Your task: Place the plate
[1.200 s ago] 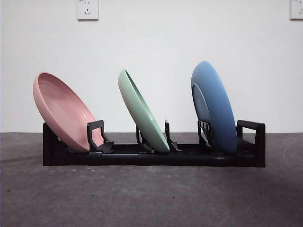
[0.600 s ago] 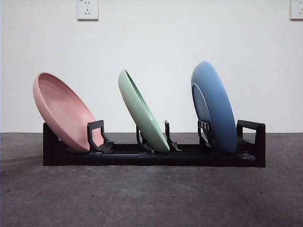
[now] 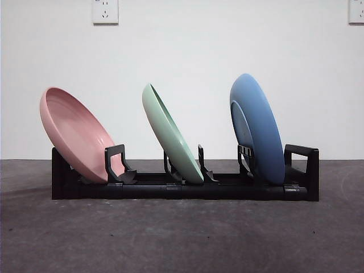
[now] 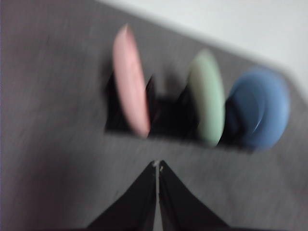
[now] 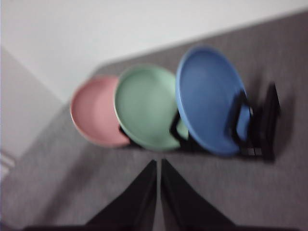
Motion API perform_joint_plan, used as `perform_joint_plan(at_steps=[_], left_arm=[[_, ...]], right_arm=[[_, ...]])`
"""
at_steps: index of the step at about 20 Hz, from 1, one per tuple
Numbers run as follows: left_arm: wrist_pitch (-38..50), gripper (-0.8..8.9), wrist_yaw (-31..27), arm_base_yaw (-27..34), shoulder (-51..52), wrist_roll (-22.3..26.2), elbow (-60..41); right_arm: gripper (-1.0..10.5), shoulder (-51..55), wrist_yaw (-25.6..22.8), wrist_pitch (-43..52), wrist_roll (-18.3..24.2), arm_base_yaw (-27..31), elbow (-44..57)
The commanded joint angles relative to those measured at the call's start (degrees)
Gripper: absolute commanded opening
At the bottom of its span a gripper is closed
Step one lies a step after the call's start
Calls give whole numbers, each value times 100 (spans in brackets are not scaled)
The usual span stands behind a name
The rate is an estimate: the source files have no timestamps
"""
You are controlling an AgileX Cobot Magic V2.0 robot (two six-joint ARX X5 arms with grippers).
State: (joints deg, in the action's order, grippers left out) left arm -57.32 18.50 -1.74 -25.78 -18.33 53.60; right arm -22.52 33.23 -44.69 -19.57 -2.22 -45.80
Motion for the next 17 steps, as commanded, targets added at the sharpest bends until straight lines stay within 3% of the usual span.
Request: perform_joint_plan(at_steps=[1, 6, 7, 9, 13, 17], left_arm=[[-612, 11, 46, 0, -280, 772, 258], [-1237, 31, 46, -15, -680, 1187, 306], [-1241, 110, 46, -17, -741, 1180, 306], [-1211, 381, 46, -17, -763, 1180, 306], [-1174, 402, 46, -20, -750, 1180, 306], [-1172, 403, 46, -20, -750, 1165, 306]], right_arm=[[13, -282, -35, -645, 531, -76, -275], [14, -859, -70, -1416, 872, -232, -393], [53, -1003, -70, -1482, 975, -275, -393], [282, -1222, -142, -1486, 1021, -328, -393], [295, -1700, -179, -1349, 973, -424, -452], [290, -2835, -179, -767, 933, -656, -863]])
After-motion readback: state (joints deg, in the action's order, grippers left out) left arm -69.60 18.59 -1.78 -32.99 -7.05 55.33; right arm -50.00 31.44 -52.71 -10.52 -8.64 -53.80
